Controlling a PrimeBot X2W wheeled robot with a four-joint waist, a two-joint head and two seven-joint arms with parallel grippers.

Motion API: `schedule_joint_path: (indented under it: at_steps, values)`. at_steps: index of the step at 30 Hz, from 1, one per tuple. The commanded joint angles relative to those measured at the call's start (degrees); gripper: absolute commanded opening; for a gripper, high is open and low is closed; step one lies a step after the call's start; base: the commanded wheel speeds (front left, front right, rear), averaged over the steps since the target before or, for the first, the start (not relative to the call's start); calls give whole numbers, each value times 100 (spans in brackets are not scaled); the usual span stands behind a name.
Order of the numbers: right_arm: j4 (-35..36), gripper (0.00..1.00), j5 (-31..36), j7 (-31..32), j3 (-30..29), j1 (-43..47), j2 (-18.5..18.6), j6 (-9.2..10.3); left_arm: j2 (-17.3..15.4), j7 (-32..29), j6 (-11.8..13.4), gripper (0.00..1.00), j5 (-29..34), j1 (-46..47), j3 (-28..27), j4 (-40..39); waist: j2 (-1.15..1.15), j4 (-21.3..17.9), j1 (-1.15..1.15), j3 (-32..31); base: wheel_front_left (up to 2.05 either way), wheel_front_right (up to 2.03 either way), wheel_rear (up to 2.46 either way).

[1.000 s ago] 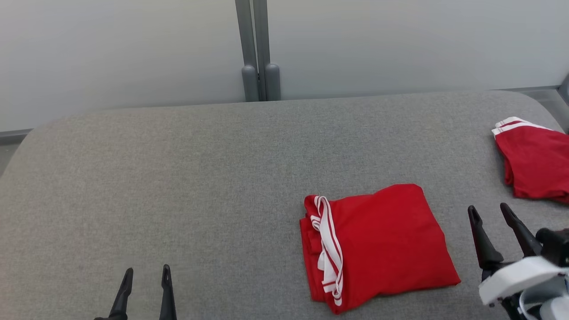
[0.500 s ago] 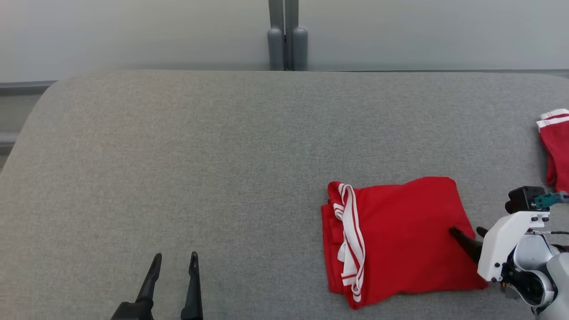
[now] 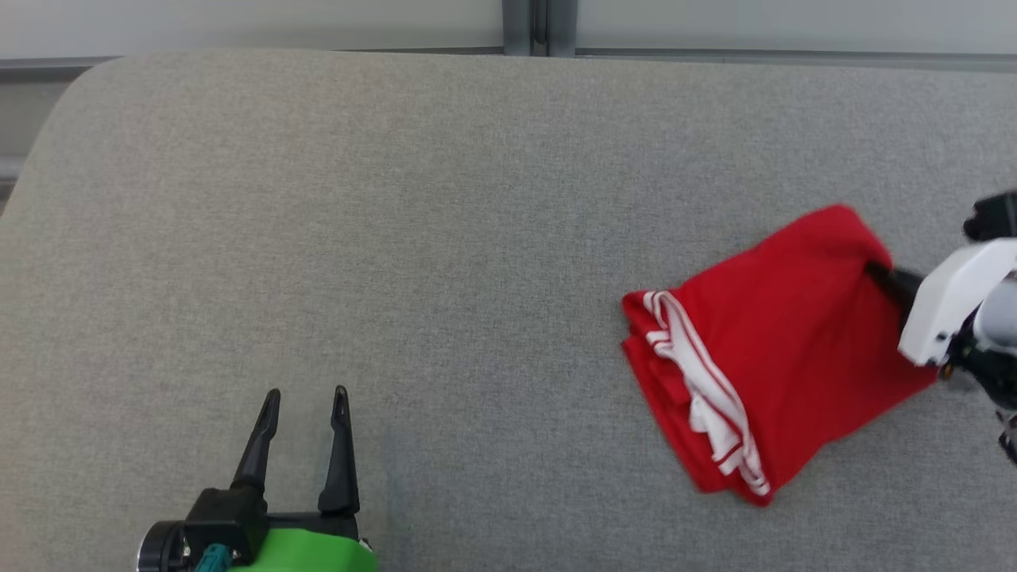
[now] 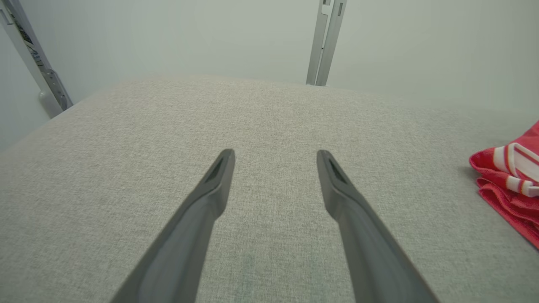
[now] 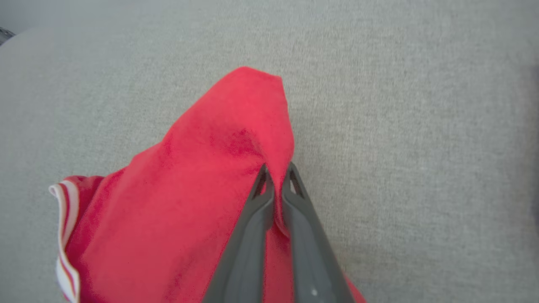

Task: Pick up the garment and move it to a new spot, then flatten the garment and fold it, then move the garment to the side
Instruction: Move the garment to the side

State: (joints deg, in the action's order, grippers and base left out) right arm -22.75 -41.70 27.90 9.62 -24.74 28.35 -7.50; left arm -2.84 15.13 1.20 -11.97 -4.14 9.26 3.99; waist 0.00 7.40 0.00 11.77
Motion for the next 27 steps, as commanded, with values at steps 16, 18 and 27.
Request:
schedule_joint_path:
  at_steps: [16,18,27]
  values:
    - [52,0,291,169,-1327,-1626,1117,2,-18,-1,-195,100,395,914,-184,-210,0,-1135,0,1463,0,0,0]
    - [-18,0,308,99,-1519,-1708,1161,2,-17,-1,-225,100,423,921,-216,-209,0,-1166,0,1499,0,0,0]
    - [-507,0,633,-212,-1978,-1997,1176,2,-18,-1,-286,100,563,906,-260,-163,0,-1198,0,1474,0,0,0]
